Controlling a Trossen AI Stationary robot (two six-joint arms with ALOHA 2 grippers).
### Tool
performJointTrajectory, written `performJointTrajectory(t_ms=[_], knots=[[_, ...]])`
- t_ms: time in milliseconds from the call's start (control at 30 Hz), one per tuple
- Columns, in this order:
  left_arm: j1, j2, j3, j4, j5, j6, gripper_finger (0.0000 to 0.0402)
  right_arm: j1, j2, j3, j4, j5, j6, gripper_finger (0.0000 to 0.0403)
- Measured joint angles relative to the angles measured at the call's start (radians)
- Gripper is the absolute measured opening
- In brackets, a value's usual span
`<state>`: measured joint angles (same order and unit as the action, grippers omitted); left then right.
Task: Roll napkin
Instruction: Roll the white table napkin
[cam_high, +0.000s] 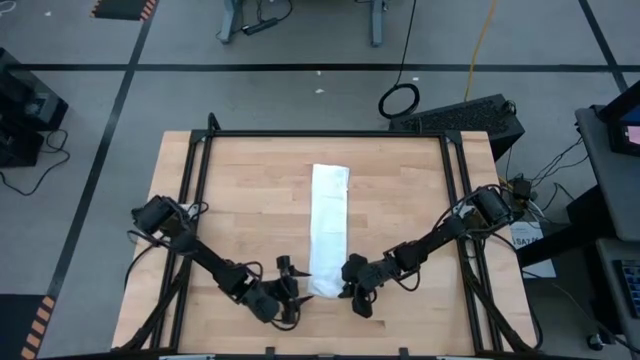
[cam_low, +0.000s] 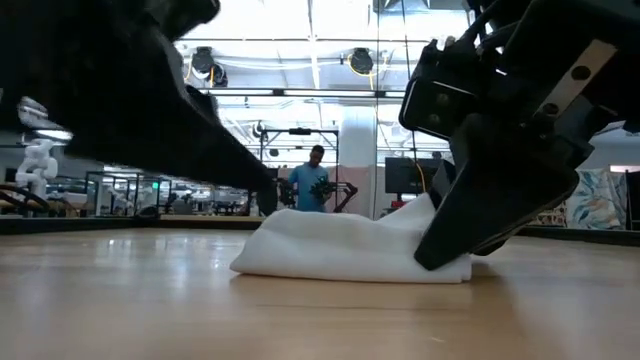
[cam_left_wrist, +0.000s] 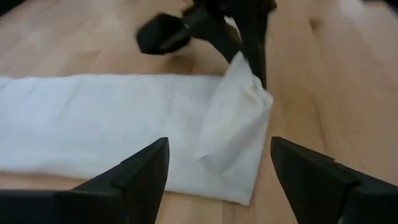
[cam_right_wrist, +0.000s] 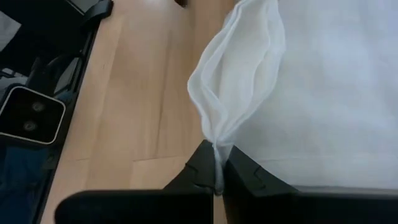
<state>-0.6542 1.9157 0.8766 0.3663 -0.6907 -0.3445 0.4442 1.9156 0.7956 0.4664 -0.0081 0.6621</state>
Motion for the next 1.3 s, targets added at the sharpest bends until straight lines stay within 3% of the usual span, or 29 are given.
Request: performJointTrajectory(t_ms=[233, 333, 500, 667, 733, 867, 1100, 1200, 1300], knots=[[0.075, 0.027, 0.0, 0.023, 0.172, 0.1, 0.0285, 0.0, 0.0, 0.0, 0.0, 0.001, 0.0, 0.0], [0.104, 0.027, 0.0, 0.024, 0.247, 0.119, 0.0267, 0.0, 0.0, 0.0, 0.0, 0.001, 0.0, 0.0], [0.148, 0.039, 0.0, 0.033, 0.377, 0.143, 0.0176, 0.0, 0.0, 0.0, 0.0, 0.001, 0.0, 0.0], [0.156, 0.041, 0.0, 0.025, 0.425, 0.129, 0.0045, -0.008, 0.0, 0.002, 0.0, -0.018, 0.03, 0.0], [0.157, 0.038, 0.0, 0.004, 0.428, 0.079, 0.0014, -0.009, 0.0, 0.002, 0.001, -0.019, 0.034, 0.0001], [0.157, 0.034, 0.001, -0.014, 0.428, -0.038, 0.0015, -0.009, 0.0, 0.002, 0.001, -0.014, 0.034, 0.0019], [0.195, 0.033, 0.002, -0.039, 0.428, -0.182, 0.0006, 0.0, -0.038, 0.002, -0.055, 0.023, -0.017, 0.0086], [0.21, 0.032, 0.003, -0.053, 0.455, -0.224, 0.0006, 0.031, -0.093, 0.002, -0.164, 0.104, -0.09, 0.0114], [0.221, 0.031, 0.003, -0.058, 0.482, -0.252, 0.0006, 0.084, -0.157, 0.002, -0.309, 0.251, -0.165, 0.0135]])
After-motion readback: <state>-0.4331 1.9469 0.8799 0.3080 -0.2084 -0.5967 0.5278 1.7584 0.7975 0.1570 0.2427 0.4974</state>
